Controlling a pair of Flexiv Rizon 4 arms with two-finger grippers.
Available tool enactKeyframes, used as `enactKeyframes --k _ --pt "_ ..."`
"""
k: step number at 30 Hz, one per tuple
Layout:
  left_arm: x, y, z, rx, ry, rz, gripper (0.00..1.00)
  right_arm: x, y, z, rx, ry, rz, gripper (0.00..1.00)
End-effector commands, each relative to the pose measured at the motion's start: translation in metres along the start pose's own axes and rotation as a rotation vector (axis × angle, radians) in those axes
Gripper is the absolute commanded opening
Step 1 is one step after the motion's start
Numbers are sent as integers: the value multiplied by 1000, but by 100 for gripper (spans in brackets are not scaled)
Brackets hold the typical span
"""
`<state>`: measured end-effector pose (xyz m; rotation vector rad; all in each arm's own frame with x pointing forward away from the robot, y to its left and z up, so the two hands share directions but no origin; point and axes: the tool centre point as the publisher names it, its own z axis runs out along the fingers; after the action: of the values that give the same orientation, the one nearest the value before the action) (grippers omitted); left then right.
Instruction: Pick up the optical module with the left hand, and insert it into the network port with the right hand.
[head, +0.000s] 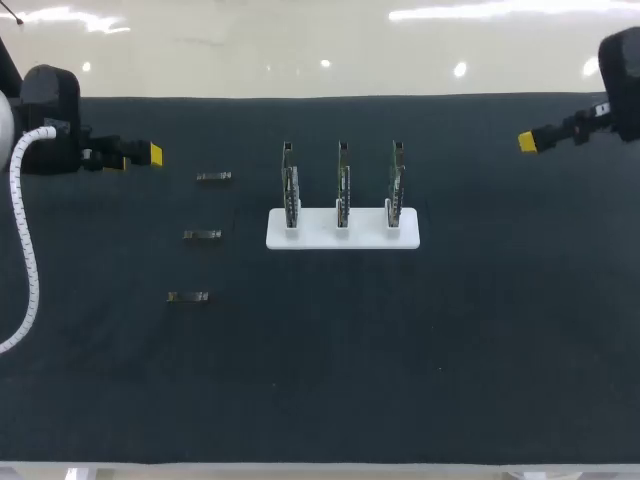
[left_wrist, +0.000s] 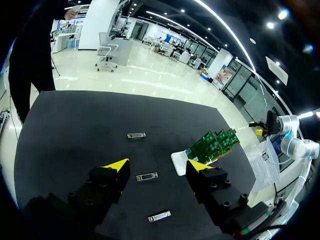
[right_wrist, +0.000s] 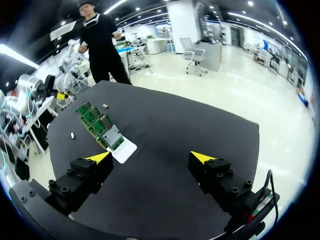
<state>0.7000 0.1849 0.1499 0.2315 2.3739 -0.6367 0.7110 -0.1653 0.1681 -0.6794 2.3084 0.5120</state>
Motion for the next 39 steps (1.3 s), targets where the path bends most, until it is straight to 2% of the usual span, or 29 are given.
enactKeyframes --k 1,8,12,17,21,23,29,32,39 --pt "-1 0 0 -3 3 -1 100 -19 -4 4 -231 64 -183 100" --pt "-1 0 0 -3 3 -1 100 -44 20 5 -301 126 -438 100" --pt "-1 0 0 -3 3 -1 100 -58 39 7 -340 161 -524 100" --pt "-1 0 0 -3 3 -1 100 -61 64 12 -387 196 -614 100" --pt "-1 0 0 -3 3 -1 100 -56 78 16 -428 206 -607 100" --pt "-1 0 0 -3 3 -1 100 -54 81 14 -409 196 -567 100" --pt "-1 0 0 -3 3 -1 100 -54 81 14 -409 196 -567 100" --pt "6 7 -11 63 44 103 100 -54 81 14 -409 196 -567 100" --pt "15 21 -26 136 128 274 100 -54 81 14 -409 196 -567 100"
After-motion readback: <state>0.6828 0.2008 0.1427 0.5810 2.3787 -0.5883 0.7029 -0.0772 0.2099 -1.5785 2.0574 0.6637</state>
